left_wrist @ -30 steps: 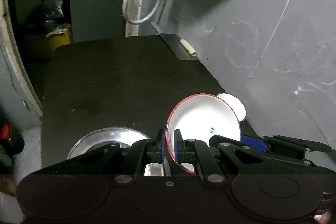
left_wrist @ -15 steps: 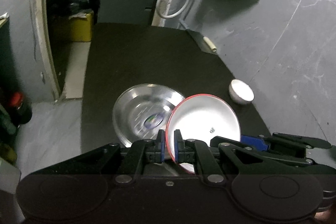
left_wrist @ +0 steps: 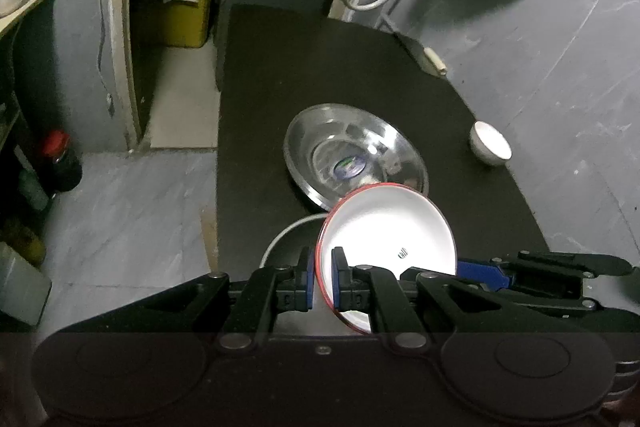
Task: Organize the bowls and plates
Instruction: 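Carry the white bowl with both grippers over the steel bowl, then lower the white bowl into the steel bowl and open both grippers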
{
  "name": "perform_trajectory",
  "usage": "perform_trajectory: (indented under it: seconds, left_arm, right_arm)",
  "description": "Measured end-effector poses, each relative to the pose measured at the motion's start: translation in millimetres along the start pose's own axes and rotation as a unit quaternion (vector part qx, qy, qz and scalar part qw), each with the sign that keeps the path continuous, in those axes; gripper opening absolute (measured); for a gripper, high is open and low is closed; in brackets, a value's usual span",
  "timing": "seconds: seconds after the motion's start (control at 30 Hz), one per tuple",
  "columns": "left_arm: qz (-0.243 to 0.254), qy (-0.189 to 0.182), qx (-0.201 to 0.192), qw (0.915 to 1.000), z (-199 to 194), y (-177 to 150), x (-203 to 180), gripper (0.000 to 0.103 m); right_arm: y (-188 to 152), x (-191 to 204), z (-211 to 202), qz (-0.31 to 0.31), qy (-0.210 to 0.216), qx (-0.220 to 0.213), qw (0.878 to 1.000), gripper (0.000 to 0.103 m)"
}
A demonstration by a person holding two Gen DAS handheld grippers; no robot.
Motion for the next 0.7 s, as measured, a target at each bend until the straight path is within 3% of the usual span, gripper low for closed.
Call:
perform_trajectory:
  seconds: [0.7]
  left_arm:
    - [0.017,0.013,0.083,0.9963,27,-25,9,0.009]
  right_arm:
    - [-15,-5,32,0.016,-0.014,0.078,0.997,0.025]
Point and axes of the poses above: each gripper's, at about its wrist camera, not at the fingertips, and z roughly the way its jaws point, x to its left, y to its top, the point moved 9 cm from there along z, roughly the way its jaws point, and after that the axes turned 13 degrees about -x, right-handed, at the moved point
